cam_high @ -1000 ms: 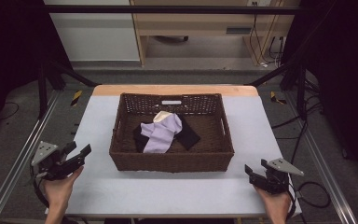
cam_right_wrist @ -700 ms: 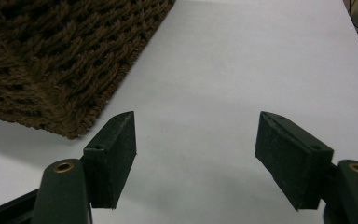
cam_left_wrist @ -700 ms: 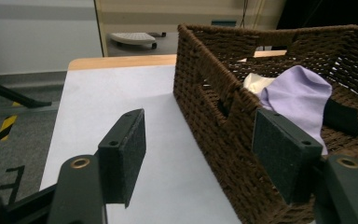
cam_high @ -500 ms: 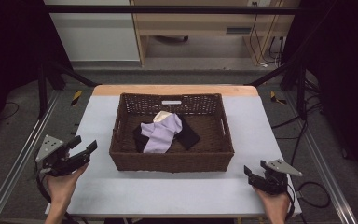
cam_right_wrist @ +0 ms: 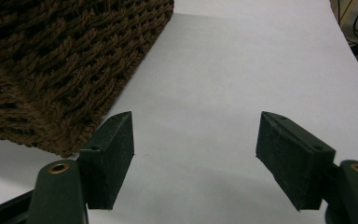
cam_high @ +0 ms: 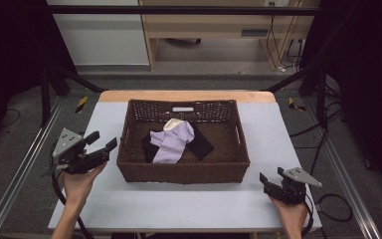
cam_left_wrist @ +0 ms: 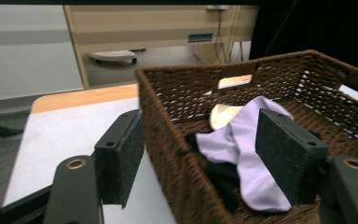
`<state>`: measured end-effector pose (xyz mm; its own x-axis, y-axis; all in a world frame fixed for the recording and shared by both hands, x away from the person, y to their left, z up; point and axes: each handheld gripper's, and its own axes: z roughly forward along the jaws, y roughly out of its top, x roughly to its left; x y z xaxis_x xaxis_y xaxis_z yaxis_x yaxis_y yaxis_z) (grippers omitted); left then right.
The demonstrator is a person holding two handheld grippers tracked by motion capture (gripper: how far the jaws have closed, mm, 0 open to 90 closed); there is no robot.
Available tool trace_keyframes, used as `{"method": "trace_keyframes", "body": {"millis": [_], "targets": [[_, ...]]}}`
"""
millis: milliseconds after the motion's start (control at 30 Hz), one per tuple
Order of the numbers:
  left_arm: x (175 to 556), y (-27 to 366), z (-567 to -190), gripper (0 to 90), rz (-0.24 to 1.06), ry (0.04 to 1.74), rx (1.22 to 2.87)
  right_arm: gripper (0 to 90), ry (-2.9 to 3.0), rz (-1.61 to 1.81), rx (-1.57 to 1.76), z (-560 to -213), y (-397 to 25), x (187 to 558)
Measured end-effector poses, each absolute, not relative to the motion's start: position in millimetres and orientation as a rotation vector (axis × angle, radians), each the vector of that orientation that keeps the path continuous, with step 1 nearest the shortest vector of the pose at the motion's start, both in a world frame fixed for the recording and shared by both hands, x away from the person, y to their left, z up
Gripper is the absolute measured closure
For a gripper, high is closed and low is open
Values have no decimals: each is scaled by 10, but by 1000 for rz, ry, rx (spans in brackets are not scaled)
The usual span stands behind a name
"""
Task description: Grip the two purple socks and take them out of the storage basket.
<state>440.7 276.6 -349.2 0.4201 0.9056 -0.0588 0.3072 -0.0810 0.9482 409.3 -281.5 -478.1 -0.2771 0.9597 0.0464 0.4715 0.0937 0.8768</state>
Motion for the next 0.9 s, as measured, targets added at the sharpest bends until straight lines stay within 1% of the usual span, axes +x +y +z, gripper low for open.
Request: {"method": "trace_keyframes", "body": {"millis": [467, 633, 767, 900], "targets": [[4701, 2238, -3242, 324, 697, 1019, 1680, 285, 1803, 1122, 1413, -4790, -2824, 4129], [4811, 2075, -3213, 325, 710, 1008, 1705, 284, 1807, 1114, 1419, -4796, -2819, 4136], [4912, 1998, -3211, 328, 692, 1016, 1711, 285, 1809, 1109, 1421, -4803, -2813, 4149], [5083, 1863, -3240, 340, 698, 1029, 1747, 288, 1814, 1102, 1422, -4812, -2813, 4169]]}}
